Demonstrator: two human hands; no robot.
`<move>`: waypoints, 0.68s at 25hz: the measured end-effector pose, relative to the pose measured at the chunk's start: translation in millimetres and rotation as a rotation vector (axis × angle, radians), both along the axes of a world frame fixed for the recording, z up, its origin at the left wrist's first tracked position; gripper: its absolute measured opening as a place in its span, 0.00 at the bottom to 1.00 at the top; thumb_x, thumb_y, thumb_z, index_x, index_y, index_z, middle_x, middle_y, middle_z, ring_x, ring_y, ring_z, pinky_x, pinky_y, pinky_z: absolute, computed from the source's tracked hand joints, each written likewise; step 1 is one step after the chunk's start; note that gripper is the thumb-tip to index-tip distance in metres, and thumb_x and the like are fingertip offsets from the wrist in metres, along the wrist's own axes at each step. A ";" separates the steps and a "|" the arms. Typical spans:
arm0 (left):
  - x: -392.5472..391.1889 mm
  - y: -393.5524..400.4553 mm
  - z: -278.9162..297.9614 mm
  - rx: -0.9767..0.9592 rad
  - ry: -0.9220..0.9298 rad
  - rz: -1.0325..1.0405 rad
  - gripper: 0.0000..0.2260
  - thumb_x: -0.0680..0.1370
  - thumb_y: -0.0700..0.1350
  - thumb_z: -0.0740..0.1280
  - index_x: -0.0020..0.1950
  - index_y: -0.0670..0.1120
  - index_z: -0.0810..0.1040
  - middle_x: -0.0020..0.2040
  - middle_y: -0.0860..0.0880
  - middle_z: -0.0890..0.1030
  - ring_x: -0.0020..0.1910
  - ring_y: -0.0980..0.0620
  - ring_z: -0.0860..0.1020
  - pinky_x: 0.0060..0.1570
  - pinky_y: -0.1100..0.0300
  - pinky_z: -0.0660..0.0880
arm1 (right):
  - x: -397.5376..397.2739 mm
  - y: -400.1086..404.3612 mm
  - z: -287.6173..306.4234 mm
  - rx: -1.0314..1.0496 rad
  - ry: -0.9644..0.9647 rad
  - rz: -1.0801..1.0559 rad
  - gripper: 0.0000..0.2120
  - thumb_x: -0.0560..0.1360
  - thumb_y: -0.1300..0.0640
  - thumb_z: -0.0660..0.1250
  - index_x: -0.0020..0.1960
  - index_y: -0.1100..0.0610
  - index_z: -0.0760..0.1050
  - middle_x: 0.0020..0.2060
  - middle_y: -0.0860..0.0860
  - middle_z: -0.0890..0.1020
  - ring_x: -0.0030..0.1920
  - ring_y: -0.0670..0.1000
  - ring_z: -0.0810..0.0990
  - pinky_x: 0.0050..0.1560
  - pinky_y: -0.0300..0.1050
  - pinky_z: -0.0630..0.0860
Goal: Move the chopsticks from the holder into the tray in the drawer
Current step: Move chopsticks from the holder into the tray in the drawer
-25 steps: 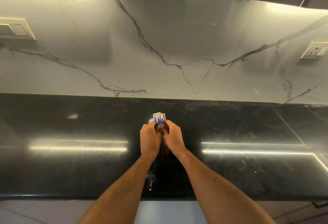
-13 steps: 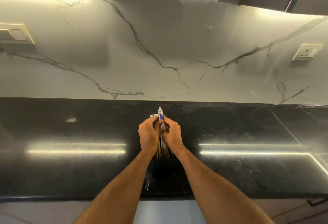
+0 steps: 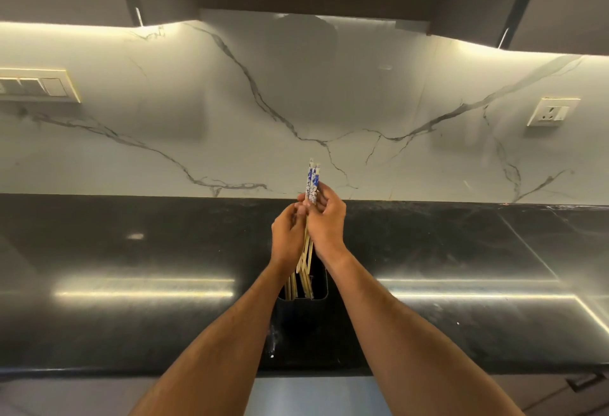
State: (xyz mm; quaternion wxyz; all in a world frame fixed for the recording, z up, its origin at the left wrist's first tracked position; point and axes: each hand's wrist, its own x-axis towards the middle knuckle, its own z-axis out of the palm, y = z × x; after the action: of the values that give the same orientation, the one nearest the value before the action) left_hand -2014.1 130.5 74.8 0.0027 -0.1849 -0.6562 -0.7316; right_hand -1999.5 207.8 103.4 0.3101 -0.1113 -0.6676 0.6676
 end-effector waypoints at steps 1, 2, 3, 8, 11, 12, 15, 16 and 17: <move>3.0 -1.2 1.6 0.031 -0.027 -0.079 0.12 0.85 0.42 0.59 0.66 0.44 0.78 0.55 0.47 0.85 0.54 0.50 0.84 0.55 0.55 0.82 | 1.7 0.4 5.4 -0.048 0.005 -0.003 0.20 0.78 0.71 0.66 0.68 0.59 0.76 0.49 0.54 0.86 0.50 0.49 0.87 0.55 0.45 0.83; 5.6 -3.1 3.3 0.040 -0.041 -0.134 0.12 0.85 0.40 0.60 0.67 0.43 0.77 0.56 0.46 0.85 0.55 0.49 0.84 0.54 0.55 0.82 | 4.3 0.7 9.6 -0.091 0.005 -0.003 0.19 0.78 0.71 0.67 0.67 0.60 0.77 0.48 0.55 0.87 0.48 0.50 0.87 0.53 0.47 0.84; 8.5 -5.1 4.7 0.024 -0.037 -0.160 0.12 0.84 0.38 0.61 0.66 0.42 0.76 0.55 0.44 0.85 0.54 0.48 0.84 0.52 0.56 0.82 | 8.3 1.2 13.1 -0.126 0.002 -0.004 0.18 0.78 0.70 0.68 0.66 0.60 0.77 0.48 0.54 0.87 0.47 0.50 0.88 0.51 0.48 0.85; 30.9 -17.2 7.1 -0.183 -0.026 -0.130 0.08 0.81 0.34 0.64 0.59 0.38 0.78 0.47 0.40 0.84 0.44 0.48 0.85 0.43 0.59 0.82 | 36.0 -2.8 16.0 -0.163 -0.041 0.004 0.16 0.77 0.68 0.70 0.64 0.60 0.79 0.45 0.53 0.88 0.44 0.50 0.89 0.45 0.47 0.86; 46.7 -25.9 5.8 -0.235 -0.061 -0.110 0.08 0.82 0.36 0.64 0.59 0.37 0.79 0.46 0.40 0.84 0.42 0.44 0.85 0.47 0.51 0.84 | 52.5 -8.7 15.6 -0.075 -0.045 0.030 0.23 0.77 0.69 0.69 0.71 0.59 0.72 0.50 0.53 0.87 0.44 0.50 0.88 0.44 0.44 0.85; 51.2 -30.9 5.6 -0.236 -0.062 -0.115 0.07 0.82 0.36 0.64 0.58 0.36 0.79 0.46 0.39 0.84 0.42 0.45 0.85 0.47 0.51 0.84 | 57.5 -9.9 17.1 -0.026 -0.036 0.038 0.29 0.77 0.70 0.70 0.75 0.56 0.68 0.54 0.53 0.85 0.45 0.49 0.88 0.47 0.44 0.85; 66.5 -51.0 7.2 -0.251 -0.077 -0.157 0.06 0.82 0.34 0.63 0.57 0.37 0.78 0.45 0.38 0.84 0.41 0.45 0.85 0.48 0.51 0.83 | 70.4 -12.0 25.5 0.172 -0.013 0.060 0.46 0.73 0.73 0.72 0.81 0.48 0.54 0.64 0.50 0.76 0.50 0.49 0.87 0.54 0.46 0.84; 71.9 -57.9 7.8 -0.259 -0.084 -0.177 0.07 0.82 0.34 0.62 0.57 0.37 0.78 0.45 0.38 0.84 0.42 0.44 0.85 0.49 0.51 0.83 | 74.1 -12.6 28.9 0.246 -0.020 0.070 0.48 0.72 0.74 0.73 0.82 0.47 0.54 0.65 0.48 0.73 0.51 0.49 0.87 0.55 0.46 0.83; 77.0 -63.5 8.2 -0.265 -0.084 -0.198 0.07 0.82 0.33 0.62 0.58 0.38 0.78 0.46 0.37 0.84 0.43 0.44 0.85 0.49 0.51 0.83 | 78.1 -13.0 31.2 0.306 -0.031 0.088 0.48 0.72 0.74 0.73 0.82 0.47 0.54 0.67 0.47 0.72 0.52 0.49 0.86 0.55 0.46 0.83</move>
State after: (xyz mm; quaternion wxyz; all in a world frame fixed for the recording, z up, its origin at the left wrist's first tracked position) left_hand -1937.1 67.0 83.0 -0.1214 -0.2165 -0.7250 -0.6424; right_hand -1921.4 194.8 134.6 0.2835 -0.0438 -0.7707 0.5690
